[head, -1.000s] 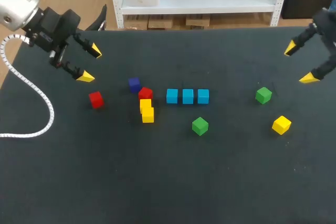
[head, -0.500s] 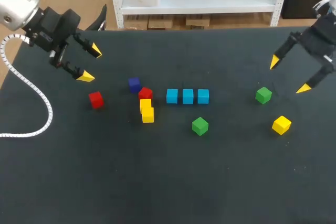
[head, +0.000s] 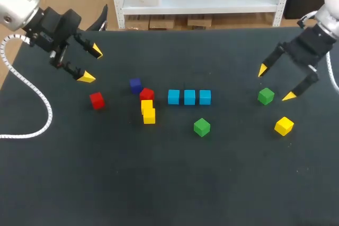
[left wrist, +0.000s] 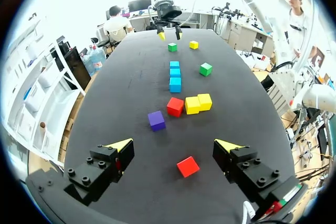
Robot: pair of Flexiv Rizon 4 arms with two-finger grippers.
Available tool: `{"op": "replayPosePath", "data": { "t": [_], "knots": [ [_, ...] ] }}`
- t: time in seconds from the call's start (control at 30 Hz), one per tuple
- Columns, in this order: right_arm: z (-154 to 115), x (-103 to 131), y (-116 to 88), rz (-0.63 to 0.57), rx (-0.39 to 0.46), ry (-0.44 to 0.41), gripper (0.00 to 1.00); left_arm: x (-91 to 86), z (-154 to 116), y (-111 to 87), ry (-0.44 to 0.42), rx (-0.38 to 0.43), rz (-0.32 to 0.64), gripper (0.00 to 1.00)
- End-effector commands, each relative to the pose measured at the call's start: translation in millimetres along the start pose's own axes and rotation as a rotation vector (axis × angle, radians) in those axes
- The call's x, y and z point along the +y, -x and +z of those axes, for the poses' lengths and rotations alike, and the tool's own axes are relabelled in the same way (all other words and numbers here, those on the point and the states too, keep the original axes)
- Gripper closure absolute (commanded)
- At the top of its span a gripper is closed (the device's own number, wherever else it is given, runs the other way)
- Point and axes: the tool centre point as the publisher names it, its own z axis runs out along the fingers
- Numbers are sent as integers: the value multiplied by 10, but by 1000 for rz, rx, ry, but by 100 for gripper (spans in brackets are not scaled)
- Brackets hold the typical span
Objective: Place the blue cubes, place green cubes on the blue cubes, place the yellow cubes on the green cubes, then place the red cubes on the yellow cubes, and place purple cube on the red cubes.
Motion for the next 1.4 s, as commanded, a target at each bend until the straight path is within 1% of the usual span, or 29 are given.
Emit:
{"op": "replayPosePath", "data": {
  "t": [0.03,0.23,0.4,0.47,0.5,0.63,0.67,0.77,0.8,0.83,0.87,1.0,1.07,1.1,1.27,1.37,1.4],
  "knots": [
    [73,-66,-77,14,-5,19,0,11,4,-9,0,-2,3,0],
    [118,-97,-123,45,16,48,0,11,4,-9,0,-2,3,0],
    [155,-91,-116,61,19,71,0,11,4,-9,0,-2,3,0],
    [169,-82,-117,62,18,76,4,11,4,-9,0,-2,3,0],
    [182,-72,-118,63,18,82,11,11,4,-9,0,-2,3,0],
    [216,-49,-133,70,21,91,6,11,4,-9,0,-2,3,0],
    [226,-46,-137,72,22,93,6,11,4,-9,0,-2,3,0],
    [254,-38,-149,76,25,100,11,11,4,-9,0,-2,3,0],
    [259,-36,-151,78,26,102,19,11,4,-9,0,-2,3,0],
    [260,-35,-151,80,27,103,35,11,4,-9,0,-2,3,0],
    [259,-35,-148,81,26,103,49,11,4,-9,0,-2,3,0],
    [250,-23,-125,83,23,107,68,11,4,-9,0,-2,3,0],
    [250,-14,-121,84,24,111,94,11,4,-9,0,-2,3,0],
    [248,-5,-119,84,24,114,100,11,4,-9,0,-2,3,0],
    [175,31,-81,116,37,108,100,11,4,-9,0,-2,3,0],
    [98,39,-19,188,38,75,100,11,4,-9,0,-2,3,0],
    [78,36,4,235,41,56,100,11,4,-9,0,-2,3,0]
  ]
}}
